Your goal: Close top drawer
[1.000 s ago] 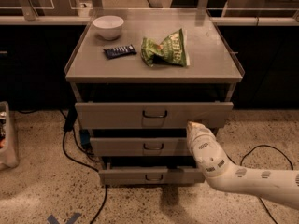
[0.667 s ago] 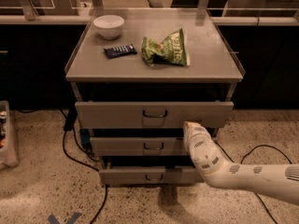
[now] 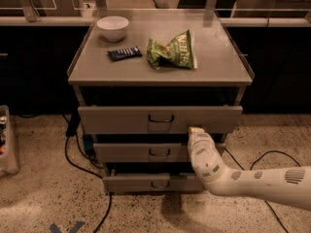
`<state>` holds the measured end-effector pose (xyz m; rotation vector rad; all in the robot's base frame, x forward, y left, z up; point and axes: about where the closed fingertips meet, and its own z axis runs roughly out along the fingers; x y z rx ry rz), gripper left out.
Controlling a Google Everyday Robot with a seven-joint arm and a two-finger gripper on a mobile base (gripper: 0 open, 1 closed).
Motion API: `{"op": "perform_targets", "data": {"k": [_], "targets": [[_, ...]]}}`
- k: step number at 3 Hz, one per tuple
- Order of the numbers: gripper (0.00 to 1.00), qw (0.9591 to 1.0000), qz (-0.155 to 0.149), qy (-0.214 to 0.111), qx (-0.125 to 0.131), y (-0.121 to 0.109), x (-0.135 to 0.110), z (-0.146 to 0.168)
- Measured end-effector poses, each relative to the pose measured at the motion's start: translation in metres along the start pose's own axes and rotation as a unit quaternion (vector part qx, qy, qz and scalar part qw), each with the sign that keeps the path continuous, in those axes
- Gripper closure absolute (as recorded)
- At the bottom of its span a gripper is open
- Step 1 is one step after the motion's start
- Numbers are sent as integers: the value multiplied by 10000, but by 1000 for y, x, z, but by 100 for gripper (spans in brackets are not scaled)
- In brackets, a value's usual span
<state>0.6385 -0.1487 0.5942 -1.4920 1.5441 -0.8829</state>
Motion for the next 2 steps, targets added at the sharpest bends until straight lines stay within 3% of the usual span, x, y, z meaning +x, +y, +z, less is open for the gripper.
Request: {"op": "perform_targets", "data": {"k": [1, 2], "targets": [[100, 9998, -105, 170, 70, 2, -1, -10], [100, 9988, -401, 156, 216, -3, -6, -3]]}}
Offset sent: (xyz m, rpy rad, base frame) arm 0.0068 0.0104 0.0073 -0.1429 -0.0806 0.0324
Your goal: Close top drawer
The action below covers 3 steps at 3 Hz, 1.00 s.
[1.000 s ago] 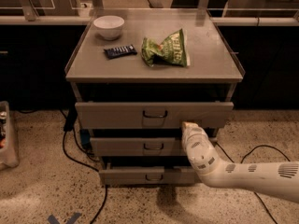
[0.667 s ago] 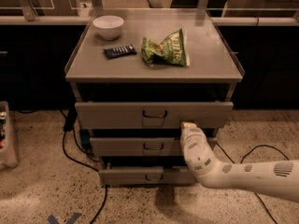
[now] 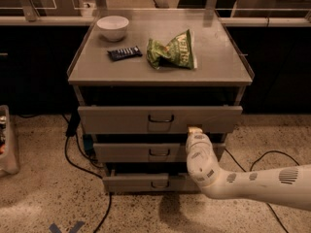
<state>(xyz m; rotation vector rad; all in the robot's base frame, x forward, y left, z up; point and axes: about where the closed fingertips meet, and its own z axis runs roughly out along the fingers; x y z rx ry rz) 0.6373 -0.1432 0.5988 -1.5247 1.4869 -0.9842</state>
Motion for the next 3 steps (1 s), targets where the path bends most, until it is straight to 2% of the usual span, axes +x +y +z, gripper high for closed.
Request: {"op": "perform_targets", "data": {"k": [1, 3], "targets": [[100, 9991, -387, -182, 31, 0, -12, 23], [100, 9982, -577, -179, 24, -6, -12, 29]]}}
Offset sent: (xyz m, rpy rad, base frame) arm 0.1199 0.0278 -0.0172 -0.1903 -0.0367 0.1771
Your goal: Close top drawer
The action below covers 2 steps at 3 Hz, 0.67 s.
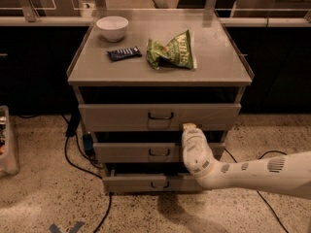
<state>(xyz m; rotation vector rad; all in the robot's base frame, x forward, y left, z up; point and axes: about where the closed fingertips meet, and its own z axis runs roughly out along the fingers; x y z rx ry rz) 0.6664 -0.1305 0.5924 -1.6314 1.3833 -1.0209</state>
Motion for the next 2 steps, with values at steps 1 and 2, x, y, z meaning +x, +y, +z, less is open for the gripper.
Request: {"op": "perform_targets", "data": {"k": [1, 2], "targets": [[100, 9998, -48, 184, -18, -15, 3, -19], [100, 9974, -163, 687, 130, -46, 4, -89]]}}
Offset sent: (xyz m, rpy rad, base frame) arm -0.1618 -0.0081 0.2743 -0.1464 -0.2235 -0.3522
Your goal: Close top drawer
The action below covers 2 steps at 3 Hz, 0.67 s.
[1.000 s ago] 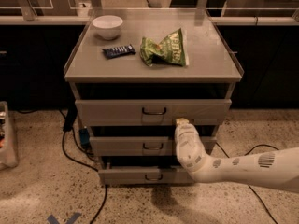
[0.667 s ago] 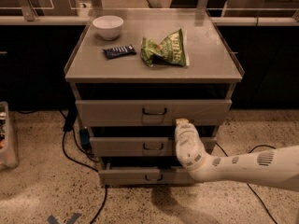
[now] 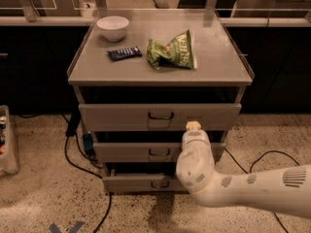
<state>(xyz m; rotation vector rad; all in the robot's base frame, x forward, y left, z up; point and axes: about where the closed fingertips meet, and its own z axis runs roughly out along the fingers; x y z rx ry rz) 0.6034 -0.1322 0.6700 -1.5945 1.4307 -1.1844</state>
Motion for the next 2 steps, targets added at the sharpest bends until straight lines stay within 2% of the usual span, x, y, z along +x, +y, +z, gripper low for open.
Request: {"op": "perform_targets", "data": {"k": [1, 2], "targets": [[100, 9966, 530, 605, 161, -33, 27, -97], [100, 9872, 934, 1207, 462, -70, 53, -164]]}}
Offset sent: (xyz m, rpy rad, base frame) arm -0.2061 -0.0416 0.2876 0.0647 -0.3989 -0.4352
